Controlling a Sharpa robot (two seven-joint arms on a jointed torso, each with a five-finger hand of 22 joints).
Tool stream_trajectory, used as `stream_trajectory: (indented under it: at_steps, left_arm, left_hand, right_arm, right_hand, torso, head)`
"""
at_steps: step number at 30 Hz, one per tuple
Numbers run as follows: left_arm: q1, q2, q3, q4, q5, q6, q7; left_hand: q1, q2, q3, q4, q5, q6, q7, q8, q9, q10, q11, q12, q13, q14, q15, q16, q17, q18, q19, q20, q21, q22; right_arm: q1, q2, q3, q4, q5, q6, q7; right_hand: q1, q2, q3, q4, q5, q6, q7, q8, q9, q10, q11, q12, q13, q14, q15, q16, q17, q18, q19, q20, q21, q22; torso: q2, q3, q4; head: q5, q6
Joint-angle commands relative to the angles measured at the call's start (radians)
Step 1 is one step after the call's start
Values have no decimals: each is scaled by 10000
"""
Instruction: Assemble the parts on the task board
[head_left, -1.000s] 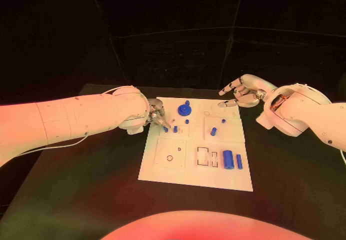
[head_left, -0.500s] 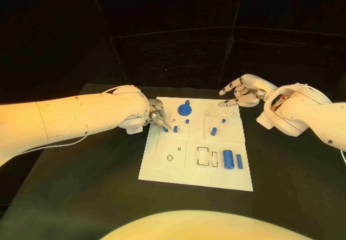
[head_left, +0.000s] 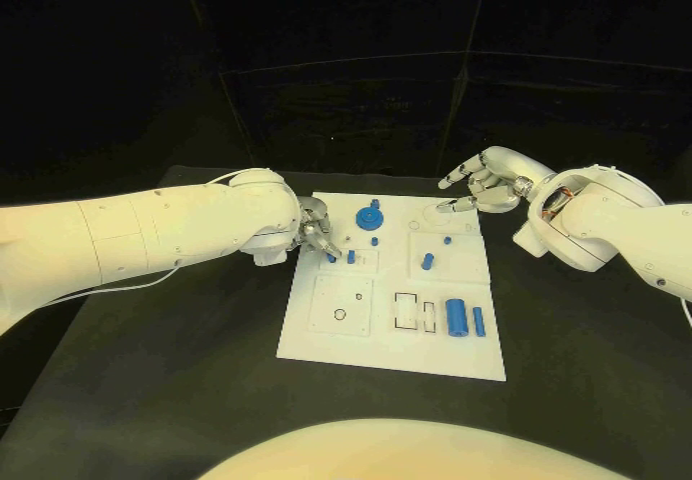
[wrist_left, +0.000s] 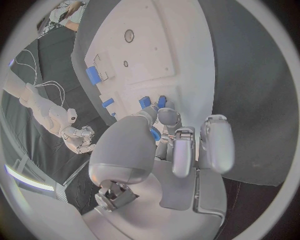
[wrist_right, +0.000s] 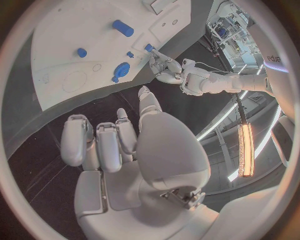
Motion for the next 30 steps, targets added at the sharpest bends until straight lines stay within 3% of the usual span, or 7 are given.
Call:
stream_trajectory:
  at_steps: [1, 14, 20, 30]
  left_arm:
    - [-27, 38, -29, -22, 69, 300, -92]
    - [-27, 154, -34, -227, 94, 358, -96]
    - [-27, 208, -34, -389, 94, 308, -97]
    - [-27, 243, -34, -507, 139, 175, -81]
  left_hand:
    - [-298, -103, 836, -758, 29, 189, -78, 63, 29, 85, -45, 51, 22, 1073, -78, 63, 2634, -69, 121, -79, 39, 121]
    - [-889, -404, 396, -432, 29, 433, -165, 150, 115, 140, -117, 104, 76, 1073, -149, 63, 2634, -82, 151, -139, 85, 192]
    - [-1423, -604, -130, -67, 27, 493, -153, 173, 164, 133, -109, 90, 45, 1073, -151, 63, 2634, -83, 152, -155, 72, 193]
    - [-1937, -700, -1055, 526, 30, 501, -138, 174, 243, 114, -104, 94, 34, 1073, -146, 63, 2634, -89, 161, -153, 75, 225]
  right_arm:
    - [18, -5, 6, 18, -24, 8, 48]
    - [18, -19, 6, 41, -24, -18, 56]
    - [18, -25, 6, 47, -24, -39, 64]
    - [18, -28, 6, 49, -24, -60, 73]
  right_hand:
    - [5, 111, -63, -20, 24, 41, 9, 37, -6, -44, -32, -42, -16, 454, -77, -69, -7, 121, -83, -20, -31, -13]
    - [5, 111, -63, -20, 24, 41, 9, 37, -6, -44, -32, -42, -16, 454, -77, -69, -7, 121, -83, -20, -31, -13]
    - [23, 114, -74, -23, 25, 39, 8, 39, -7, -70, -34, -75, -52, 446, -80, -96, -46, 128, -102, -22, -50, -42]
    - [19, 110, -86, -18, 21, 30, 10, 36, -9, -77, -33, -83, -60, 445, -80, -102, -52, 130, -109, -23, -58, -53]
  torso:
    - [1, 2, 0]
    - [-3, 4, -6]
    - [-6, 4, 1]
    - [-12, 2, 3]
  head:
    - [-13, -15]
    - [-41, -34]
    - [-56, -21]
    - [-68, 3]
